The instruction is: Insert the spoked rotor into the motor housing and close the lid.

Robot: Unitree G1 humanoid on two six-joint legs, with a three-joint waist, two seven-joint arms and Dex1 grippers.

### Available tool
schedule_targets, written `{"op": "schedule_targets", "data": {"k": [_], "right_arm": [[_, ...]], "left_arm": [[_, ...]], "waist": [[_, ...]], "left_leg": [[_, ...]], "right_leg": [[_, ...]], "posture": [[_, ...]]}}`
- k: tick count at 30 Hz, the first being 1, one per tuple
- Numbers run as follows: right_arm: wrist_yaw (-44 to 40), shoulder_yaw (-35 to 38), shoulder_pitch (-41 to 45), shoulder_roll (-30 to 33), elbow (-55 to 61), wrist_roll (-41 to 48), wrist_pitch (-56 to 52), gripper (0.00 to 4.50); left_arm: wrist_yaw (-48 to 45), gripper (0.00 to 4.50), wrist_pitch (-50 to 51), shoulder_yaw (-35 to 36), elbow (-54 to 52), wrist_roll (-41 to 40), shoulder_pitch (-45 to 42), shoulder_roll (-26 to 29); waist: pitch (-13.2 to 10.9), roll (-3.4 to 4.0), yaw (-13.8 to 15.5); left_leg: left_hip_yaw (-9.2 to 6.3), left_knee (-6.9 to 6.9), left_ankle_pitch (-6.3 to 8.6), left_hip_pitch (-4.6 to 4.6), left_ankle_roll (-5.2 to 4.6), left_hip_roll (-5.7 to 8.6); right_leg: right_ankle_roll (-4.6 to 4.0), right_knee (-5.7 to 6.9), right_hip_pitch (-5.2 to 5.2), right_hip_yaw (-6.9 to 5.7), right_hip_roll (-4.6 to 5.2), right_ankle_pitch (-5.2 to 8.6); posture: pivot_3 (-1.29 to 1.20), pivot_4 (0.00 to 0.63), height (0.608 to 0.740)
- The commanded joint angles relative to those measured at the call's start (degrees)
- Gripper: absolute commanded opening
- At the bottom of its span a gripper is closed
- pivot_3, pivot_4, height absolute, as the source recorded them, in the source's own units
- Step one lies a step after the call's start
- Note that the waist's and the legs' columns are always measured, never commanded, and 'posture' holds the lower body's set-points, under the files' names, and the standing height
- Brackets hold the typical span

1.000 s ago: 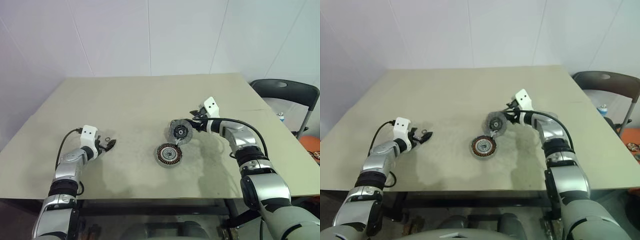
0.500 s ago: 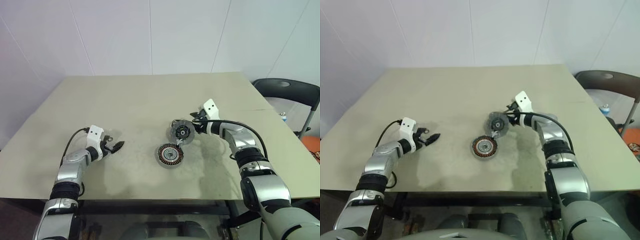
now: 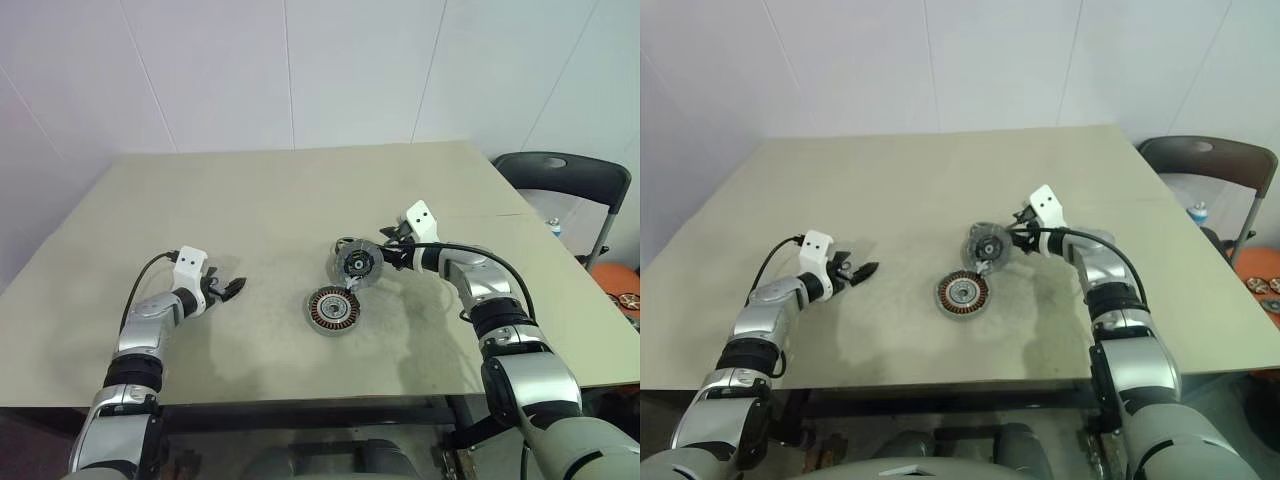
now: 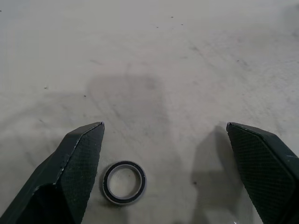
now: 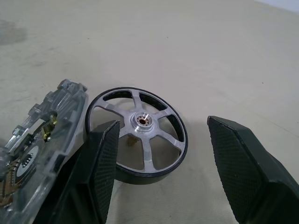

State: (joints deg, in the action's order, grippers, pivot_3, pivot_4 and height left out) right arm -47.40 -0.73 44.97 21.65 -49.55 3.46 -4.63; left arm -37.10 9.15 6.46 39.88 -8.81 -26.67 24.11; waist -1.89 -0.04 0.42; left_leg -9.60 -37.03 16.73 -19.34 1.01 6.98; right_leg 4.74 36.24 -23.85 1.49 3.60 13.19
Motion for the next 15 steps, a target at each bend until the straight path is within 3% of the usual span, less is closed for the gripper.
{"op": "schedule_targets", "data": {"k": [1, 7, 10, 15], "right_arm": [[0.35, 0.50, 0.90, 0.90, 2.36, 0.20, 0.64, 3.14], [0.42, 0.39, 1.40, 1.00, 1.95, 0.18, 0.66, 3.14], [0.49, 0.34, 1.60, 0.87, 1.58, 0.13, 0.79, 3.14], [0.73, 0.19, 2.04, 0.58, 0.87, -0.08, 1.09, 3.14]], "left_arm": [[0.83, 4.47, -0.99, -0.27, 1.64, 0.96, -0.65, 0.32], [0.80, 4.47, -0.90, -0.75, 1.76, 1.39, -0.44, 0.24], [-0.03, 3.85, -0.94, -1.06, 1.15, 1.44, 0.47, 0.57], [-0.45, 2.33, 0.11, -1.13, 0.04, 1.47, 1.50, 1.46]], "waist": [[0.00, 0.00, 0.00], [0.00, 0.00, 0.00], [0.00, 0.00, 0.00], [0.00, 0.00, -0.11]], "left_leg": [[0.00, -0.01, 0.00, 0.03, 0.01, 0.00], [0.00, -0.01, -0.01, 0.08, 0.01, 0.00], [0.00, -0.01, -0.01, 0.08, 0.01, 0.00], [0.00, 0.00, 0.00, 0.06, 0.00, 0.00]], "right_leg": [[0.00, 0.01, 0.03, 0.00, 0.00, 0.00], [0.01, 0.01, 0.09, 0.00, 0.00, 0.00], [0.01, 0.01, 0.09, 0.00, -0.01, -0.01], [0.01, -0.01, 0.08, 0.00, 0.00, -0.01]], "posture": [[0.00, 0.000, 0.740], [0.00, 0.000, 0.740], [0.00, 0.000, 0.740], [0.00, 0.000, 0.740]]}}
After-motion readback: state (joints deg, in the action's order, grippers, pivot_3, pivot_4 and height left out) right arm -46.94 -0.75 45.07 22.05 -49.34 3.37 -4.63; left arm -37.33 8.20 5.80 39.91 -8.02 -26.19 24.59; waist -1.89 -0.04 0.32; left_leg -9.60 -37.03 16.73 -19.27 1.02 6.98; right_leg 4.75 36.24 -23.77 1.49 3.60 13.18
